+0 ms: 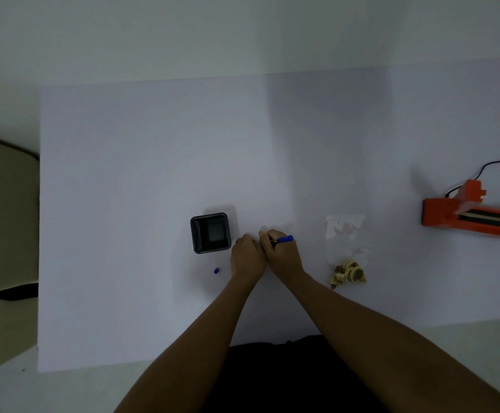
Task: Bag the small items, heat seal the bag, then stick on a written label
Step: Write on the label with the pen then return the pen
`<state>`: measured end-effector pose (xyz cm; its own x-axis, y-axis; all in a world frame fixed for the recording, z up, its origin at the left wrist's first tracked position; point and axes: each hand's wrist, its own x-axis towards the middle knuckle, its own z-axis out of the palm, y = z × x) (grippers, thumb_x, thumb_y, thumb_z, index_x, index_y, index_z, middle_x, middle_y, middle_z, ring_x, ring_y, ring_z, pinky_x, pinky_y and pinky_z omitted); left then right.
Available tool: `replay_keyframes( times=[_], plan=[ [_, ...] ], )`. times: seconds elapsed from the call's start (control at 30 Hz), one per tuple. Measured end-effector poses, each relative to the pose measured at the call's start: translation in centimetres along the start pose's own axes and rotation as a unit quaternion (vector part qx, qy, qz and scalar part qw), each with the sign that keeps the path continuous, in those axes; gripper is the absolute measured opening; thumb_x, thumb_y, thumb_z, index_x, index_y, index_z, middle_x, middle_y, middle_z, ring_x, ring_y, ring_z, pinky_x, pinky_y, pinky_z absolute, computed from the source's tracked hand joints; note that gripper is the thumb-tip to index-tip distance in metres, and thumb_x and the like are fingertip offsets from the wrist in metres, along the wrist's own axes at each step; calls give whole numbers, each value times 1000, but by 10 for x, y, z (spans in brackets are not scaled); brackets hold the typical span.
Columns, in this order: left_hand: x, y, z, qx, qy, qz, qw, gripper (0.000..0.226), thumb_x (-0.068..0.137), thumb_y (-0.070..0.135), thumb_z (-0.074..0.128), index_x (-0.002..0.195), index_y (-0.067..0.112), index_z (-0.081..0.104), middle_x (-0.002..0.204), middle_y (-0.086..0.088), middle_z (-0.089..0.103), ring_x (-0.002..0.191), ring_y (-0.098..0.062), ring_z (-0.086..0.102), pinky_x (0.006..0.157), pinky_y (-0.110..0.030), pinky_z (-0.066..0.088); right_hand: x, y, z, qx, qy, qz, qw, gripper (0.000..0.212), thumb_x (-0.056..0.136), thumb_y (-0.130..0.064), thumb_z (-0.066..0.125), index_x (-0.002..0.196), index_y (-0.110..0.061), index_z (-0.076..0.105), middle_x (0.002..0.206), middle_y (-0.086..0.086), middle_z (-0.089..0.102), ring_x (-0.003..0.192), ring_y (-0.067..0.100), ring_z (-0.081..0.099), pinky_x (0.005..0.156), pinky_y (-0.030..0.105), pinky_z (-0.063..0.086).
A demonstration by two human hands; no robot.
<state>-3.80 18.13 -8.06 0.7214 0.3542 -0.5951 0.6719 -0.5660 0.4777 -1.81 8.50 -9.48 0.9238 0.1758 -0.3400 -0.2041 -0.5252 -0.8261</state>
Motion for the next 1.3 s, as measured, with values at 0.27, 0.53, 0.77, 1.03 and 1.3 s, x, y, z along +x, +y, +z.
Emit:
replay_keyframes(
  times=[0.27,0.53,0.77,1.03,1.3],
  plan=[
    [2,-3,3,8,-6,-1,1000,20,98,21,44,92,8,57,92,-10,62,79,-21,60,65,-28,45,2,-2,2,4,-4,-1,1000,37,100,-18,55,64,-14,48,55,-5,43,48,7,41,51,20,34],
    [3,-2,3,6,-2,-4,1000,18,98,20,44,90,9,56,88,-7,59,77,-20,58,64,-27,44,3,0,1,-5,-4,-5,1000,35,100,-21,54,66,-12,49,58,-3,45,52,12,44,54,25,38],
    [3,-3,4,5,1,-2,1000,18,97,20,46,90,8,58,88,-9,63,75,-20,60,63,-28,47,3,3,0,-25,11,-13,1000,35,100,-22,54,66,-14,49,58,-2,45,52,12,43,54,25,36],
    [1,-1,2,3,-5,-4,1000,17,96,18,48,92,7,59,90,-9,62,79,-22,62,68,-31,52,4,5,-2,-23,16,-4,1000,36,100,-25,54,67,-14,50,61,2,50,56,19,49,55,24,37],
    [1,0,2,5,-5,-5,1000,15,95,17,48,89,8,58,90,-10,62,79,-22,60,68,-31,51,3,3,-2,-32,30,-13,999,36,101,-24,54,66,-16,48,61,-5,45,56,8,44,56,14,32]
  ],
)
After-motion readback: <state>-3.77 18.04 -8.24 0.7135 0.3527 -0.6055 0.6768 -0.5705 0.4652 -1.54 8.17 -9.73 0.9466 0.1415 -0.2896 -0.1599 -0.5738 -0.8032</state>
